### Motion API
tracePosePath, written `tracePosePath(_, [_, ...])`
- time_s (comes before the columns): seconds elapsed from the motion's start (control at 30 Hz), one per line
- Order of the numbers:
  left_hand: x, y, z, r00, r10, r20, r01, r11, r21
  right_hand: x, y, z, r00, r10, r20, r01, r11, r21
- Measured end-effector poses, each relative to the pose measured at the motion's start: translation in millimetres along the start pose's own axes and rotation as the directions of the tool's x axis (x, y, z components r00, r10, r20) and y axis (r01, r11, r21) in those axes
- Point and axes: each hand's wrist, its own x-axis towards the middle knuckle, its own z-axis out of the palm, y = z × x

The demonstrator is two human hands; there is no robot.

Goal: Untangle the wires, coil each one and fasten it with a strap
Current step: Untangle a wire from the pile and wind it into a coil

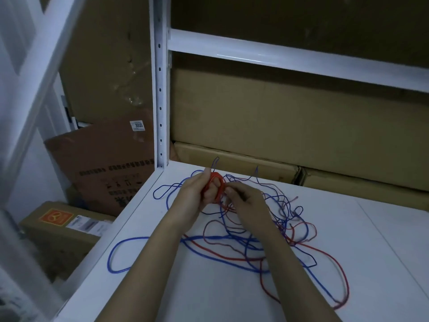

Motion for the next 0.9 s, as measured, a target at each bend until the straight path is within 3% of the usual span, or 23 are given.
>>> tracePosePath(0.1, [-1.2, -9.3, 3.7, 0.999, -0.005, -0.04, 0.002, 0.997, -0.073, -4.8, 4.3, 6.0, 0.999, -0.038, 0.026, 0.038, 0.999, -0.032])
tracePosePath(0.23, [-5.8, -17.9, 3.0, 1.0, -0.014, -0.024, 0.008, 0.975, -0.22, -11.8, 3.0, 16.4, 0.99, -0.06, 0.125, 0.046, 0.993, 0.111])
tracePosePath(0.4, [-9.8, -17.1, -6.7, 0.999, -0.004, -0.036, -0.004, 0.976, -0.217, -7.7, 5.2, 31.0, 0.993, -0.043, 0.107, 0.035, 0.996, 0.079])
tracePosePath(0.5, [-8.3, -14.6, -14.4, 0.999, -0.011, -0.039, 0.006, 0.992, -0.125, -5.4, 2.1, 43.5, 0.999, 0.012, 0.038, -0.013, 0.999, 0.03])
tracePosePath(0.63, [-5.0, -12.7, -25.1, 1.0, 0.0, 0.007, -0.001, 0.993, 0.121, -6.2, -0.6, 56.1, 0.996, 0.056, -0.07, -0.062, 0.994, -0.087])
tracePosePath(0.8, [-12.3, -11.6, -39.9, 0.988, -0.115, 0.104, 0.069, 0.926, 0.371, -31.4, -4.8, 54.6, 0.974, 0.001, -0.228, -0.053, 0.973, -0.222])
tracePosePath(0.9, [-19.2, -6.2, -33.1, 0.96, -0.167, 0.223, 0.018, 0.837, 0.546, -55.7, -6.6, 50.1, 0.95, 0.04, -0.309, -0.141, 0.94, -0.312])
